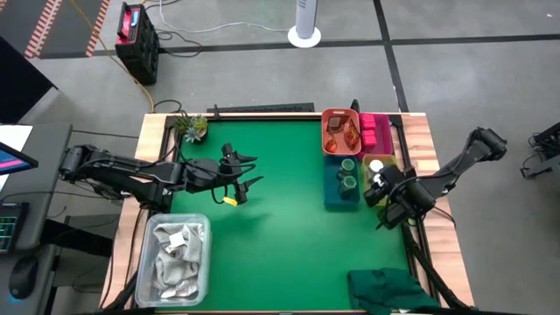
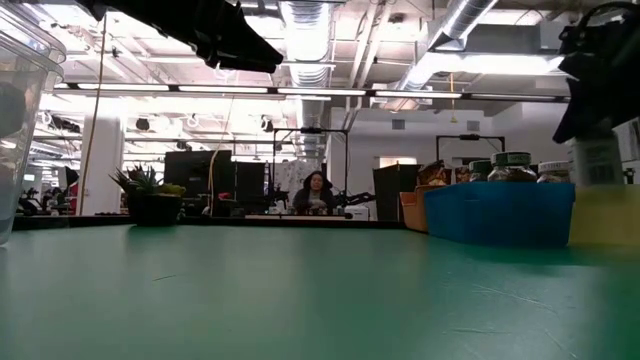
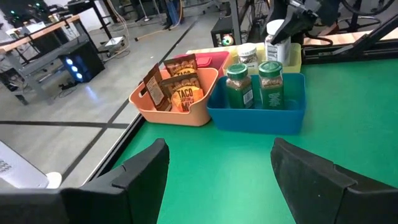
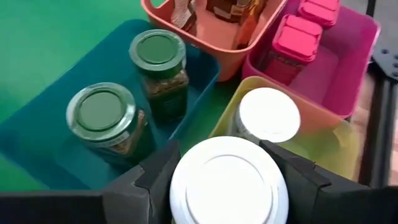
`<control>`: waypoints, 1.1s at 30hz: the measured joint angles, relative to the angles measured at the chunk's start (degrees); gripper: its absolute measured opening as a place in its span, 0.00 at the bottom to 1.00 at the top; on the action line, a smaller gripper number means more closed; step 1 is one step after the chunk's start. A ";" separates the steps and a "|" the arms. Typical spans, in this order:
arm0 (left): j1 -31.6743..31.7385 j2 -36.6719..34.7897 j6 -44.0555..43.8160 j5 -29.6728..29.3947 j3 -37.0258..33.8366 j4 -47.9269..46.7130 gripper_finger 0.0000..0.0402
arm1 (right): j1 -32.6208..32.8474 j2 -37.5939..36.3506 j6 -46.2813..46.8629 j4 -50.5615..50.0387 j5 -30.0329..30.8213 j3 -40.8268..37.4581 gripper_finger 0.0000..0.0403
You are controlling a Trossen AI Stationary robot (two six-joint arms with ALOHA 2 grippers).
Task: Sort spices by type
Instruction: Put the white seasoning bottle into the yellow bin, then return to Home Position
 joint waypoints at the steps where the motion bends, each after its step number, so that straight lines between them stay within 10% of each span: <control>1: 0.00 0.00 0.02 0.00 0.00 -0.01 0.67 | 0.01 0.27 -0.01 0.41 0.02 -0.09 0.57; 33: 0.02 0.00 0.13 0.00 0.00 -0.46 0.67 | 0.11 3.13 -2.64 3.82 -0.19 -0.23 0.65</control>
